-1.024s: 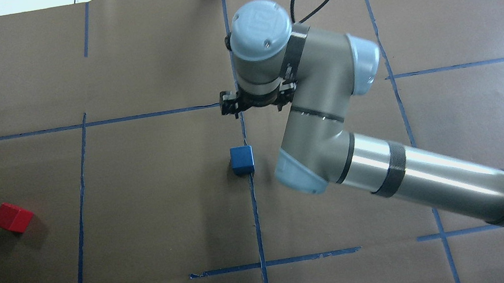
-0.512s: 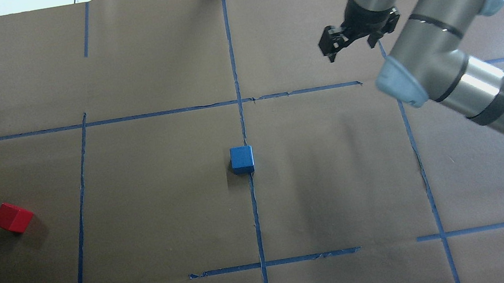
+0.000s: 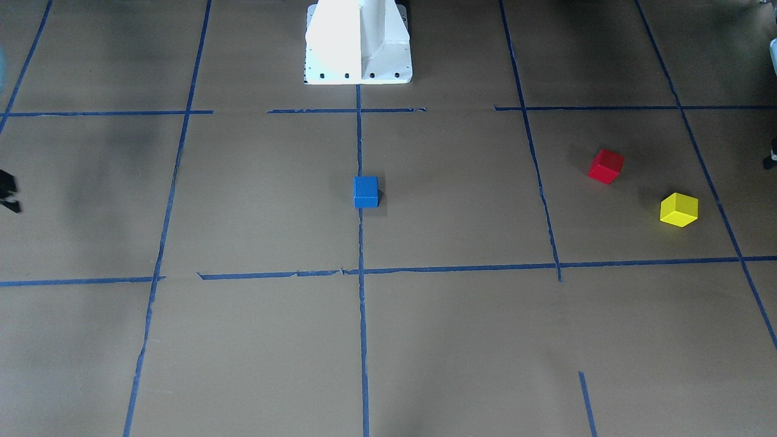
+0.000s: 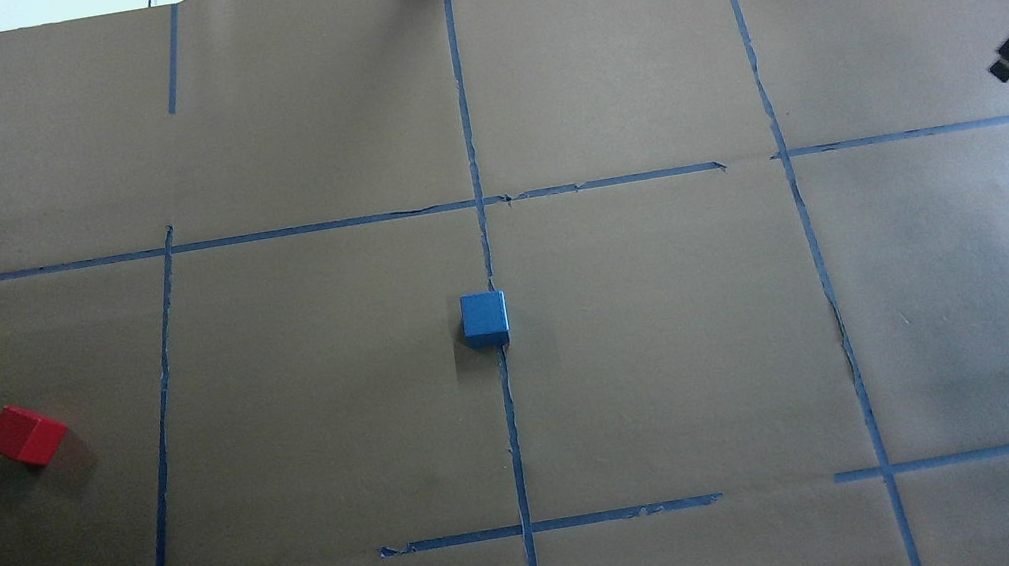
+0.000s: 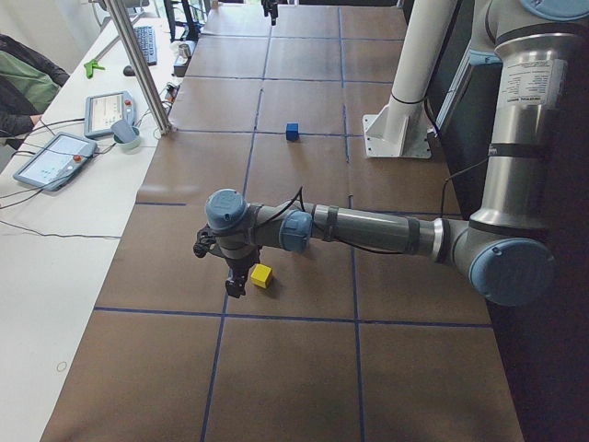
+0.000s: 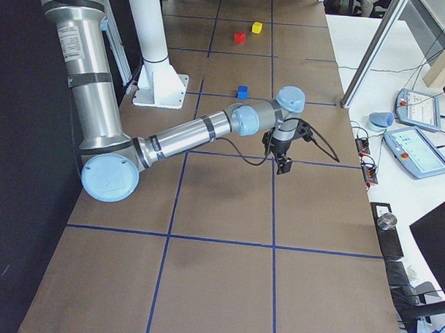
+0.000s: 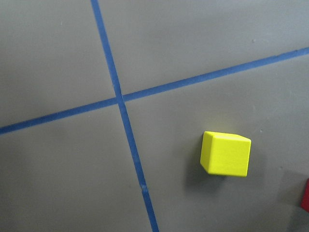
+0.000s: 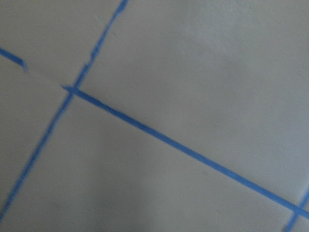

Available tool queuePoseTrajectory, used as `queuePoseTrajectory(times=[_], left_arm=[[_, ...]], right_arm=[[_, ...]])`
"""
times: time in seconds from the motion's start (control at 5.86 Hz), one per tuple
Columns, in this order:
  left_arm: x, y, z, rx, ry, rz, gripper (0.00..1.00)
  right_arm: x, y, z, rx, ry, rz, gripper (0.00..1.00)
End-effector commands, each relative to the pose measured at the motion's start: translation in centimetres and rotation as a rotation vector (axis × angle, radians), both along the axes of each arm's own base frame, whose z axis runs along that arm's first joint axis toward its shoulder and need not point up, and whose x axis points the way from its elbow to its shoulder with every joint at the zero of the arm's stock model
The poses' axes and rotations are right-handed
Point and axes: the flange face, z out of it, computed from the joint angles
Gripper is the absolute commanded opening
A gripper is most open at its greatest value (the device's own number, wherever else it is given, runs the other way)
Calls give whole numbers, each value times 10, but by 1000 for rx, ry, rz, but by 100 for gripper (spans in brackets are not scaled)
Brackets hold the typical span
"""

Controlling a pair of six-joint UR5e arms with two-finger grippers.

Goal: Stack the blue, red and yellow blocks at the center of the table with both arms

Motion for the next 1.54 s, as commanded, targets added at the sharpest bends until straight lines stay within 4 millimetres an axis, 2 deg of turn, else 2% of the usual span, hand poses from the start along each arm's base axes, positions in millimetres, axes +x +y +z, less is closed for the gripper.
queuePoseTrajectory(times=[0.0,0.17,0.34,0.51,0.85,1.37], left_arm=[[30,-2,-13,101,18,46,100],[55,7,-16,62,25,45,100],[86,28,-17,76,57,20,100],[126,56,-19,104,124,7,100],[217,84,-24,115,74,-30,100],[268,140,-35,105,66,-35,100]], right_arm=[[104,86,109,-99,18,52,100],[124,108,130,-166,21,116,99],[127,123,138,-193,18,132,99],[127,122,139,-196,17,133,100],[127,123,140,-200,17,134,100],[127,123,142,-203,17,134,100]])
